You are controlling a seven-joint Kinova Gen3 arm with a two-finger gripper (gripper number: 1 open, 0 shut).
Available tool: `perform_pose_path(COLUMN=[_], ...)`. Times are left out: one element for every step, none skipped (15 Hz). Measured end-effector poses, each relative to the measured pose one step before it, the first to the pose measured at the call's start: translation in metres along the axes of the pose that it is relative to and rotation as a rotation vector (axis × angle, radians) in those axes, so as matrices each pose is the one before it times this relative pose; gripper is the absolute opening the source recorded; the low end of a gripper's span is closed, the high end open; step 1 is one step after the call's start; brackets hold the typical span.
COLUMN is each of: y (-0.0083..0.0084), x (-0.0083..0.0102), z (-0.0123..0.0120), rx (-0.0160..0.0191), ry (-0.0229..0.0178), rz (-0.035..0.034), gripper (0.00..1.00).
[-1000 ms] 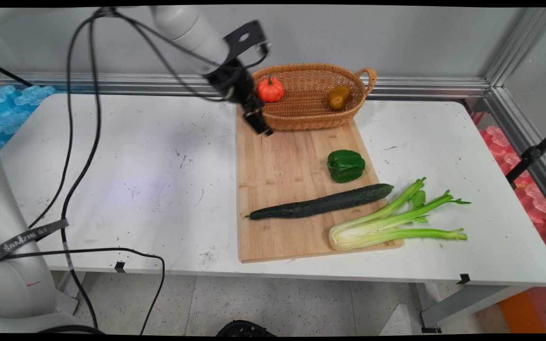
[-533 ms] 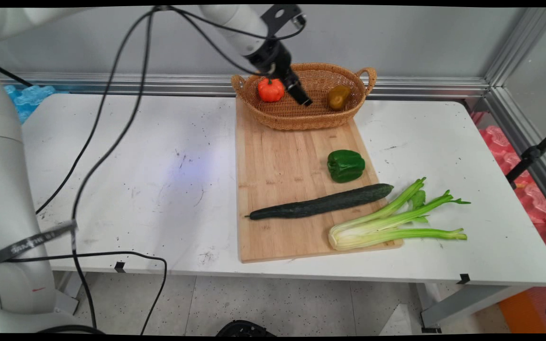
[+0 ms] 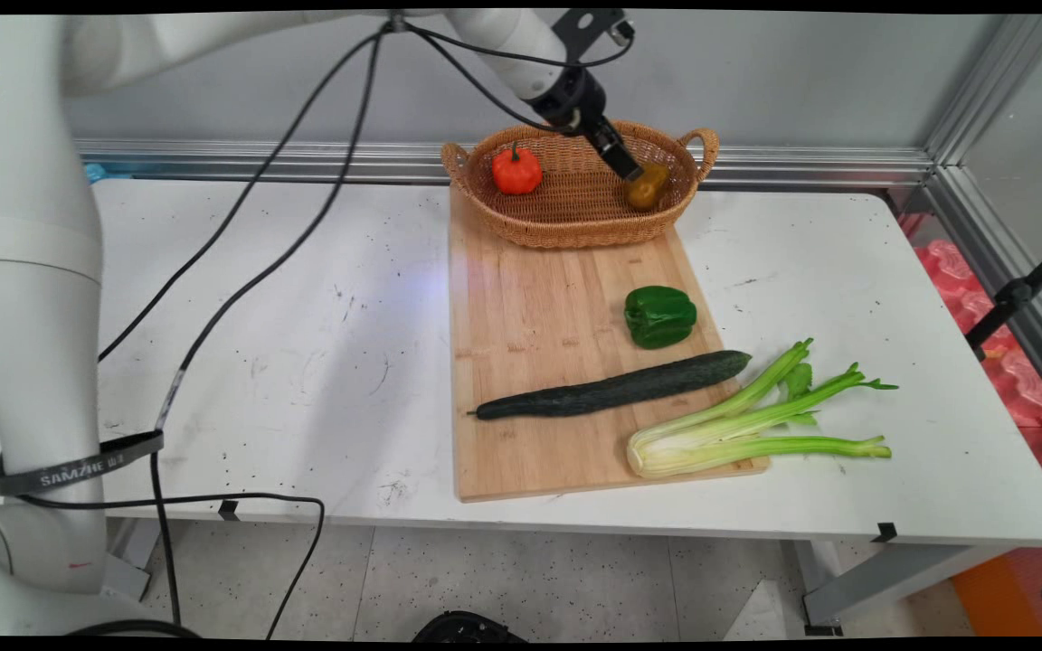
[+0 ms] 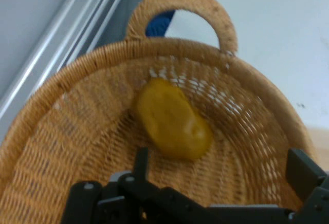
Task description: Pick up the potato from the vegetable basket
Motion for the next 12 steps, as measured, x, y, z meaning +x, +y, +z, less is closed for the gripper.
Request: perform_pose_path(y=[-0.00200, -0.00279, -0.00170, -0.00250, -0.00145, -0.00235, -0.00228, -0.00200, -0.00220, -0.00176, -0.00121, -0.00133], x=[0.00155, 0.00215, 0.00105, 0.00131, 0.00084, 0.00100, 0.00128, 0.00069, 0.00050, 0.00015, -0.00008, -0.00010], z=[0.00574, 0.00843, 0.00544, 0.00790, 0.00510, 0.00735, 0.00828, 0.00704, 0.00763, 0.00620, 0.00496, 0.00550], rx=[0.00095, 0.00091, 0.00025, 0.00062, 0.00022, 0.00076, 0.00075, 0.00094, 0.00138, 0.00113, 0.00059, 0.00044], ry=[0.00322, 0.00438, 0.00229, 0.00301, 0.00180, 0.00276, 0.00303, 0.00190, 0.00147, 0.00052, -0.00012, -0.00042], rz=[-0.00090, -0.00164, -0.00141, -0.00235, -0.00141, -0.00243, -0.00285, -0.00333, -0.00444, -0.00381, -0.00308, -0.00354], gripper=[1.00, 1.00, 1.00, 1.00, 1.00, 1.00, 1.00, 1.00, 1.00, 1.00, 1.00, 1.00])
